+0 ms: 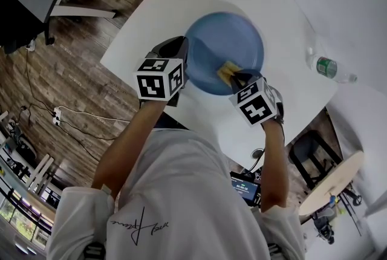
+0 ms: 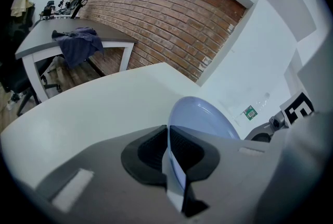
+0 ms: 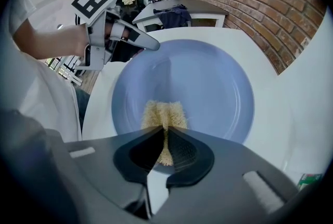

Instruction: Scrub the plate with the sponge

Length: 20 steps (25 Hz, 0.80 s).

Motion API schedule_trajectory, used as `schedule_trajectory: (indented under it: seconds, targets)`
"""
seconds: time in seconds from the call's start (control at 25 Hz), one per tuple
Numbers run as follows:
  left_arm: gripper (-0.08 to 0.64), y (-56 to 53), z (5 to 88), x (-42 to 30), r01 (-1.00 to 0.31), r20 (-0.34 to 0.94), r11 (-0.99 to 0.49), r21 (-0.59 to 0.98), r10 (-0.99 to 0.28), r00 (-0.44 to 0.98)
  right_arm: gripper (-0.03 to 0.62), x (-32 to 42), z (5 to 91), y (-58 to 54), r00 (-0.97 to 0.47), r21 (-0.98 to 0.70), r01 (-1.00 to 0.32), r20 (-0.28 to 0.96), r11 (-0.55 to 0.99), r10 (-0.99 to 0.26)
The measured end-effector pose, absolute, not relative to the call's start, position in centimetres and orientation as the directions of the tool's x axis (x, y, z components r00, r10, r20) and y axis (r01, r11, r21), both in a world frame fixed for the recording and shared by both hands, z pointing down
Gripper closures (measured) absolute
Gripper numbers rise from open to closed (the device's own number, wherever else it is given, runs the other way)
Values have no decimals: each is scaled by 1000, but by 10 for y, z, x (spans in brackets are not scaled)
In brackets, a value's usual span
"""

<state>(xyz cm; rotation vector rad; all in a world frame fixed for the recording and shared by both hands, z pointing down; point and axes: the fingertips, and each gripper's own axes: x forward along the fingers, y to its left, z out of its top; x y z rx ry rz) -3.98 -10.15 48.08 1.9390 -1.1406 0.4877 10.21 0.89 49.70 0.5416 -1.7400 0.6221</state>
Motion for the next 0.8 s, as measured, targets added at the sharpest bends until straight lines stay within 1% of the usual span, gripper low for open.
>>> schedule_trajectory:
  seconds: [0.28, 0.8]
  targets:
    - [528, -102, 481, -39, -849, 667, -260, 459, -531, 523, 560, 114, 497, -1, -214, -100, -678, 975, 728, -65]
    - [528, -101, 481, -39, -850, 668, -263, 456, -530, 523, 560, 134, 497, -27, -129, 18, -711, 979, 703, -156]
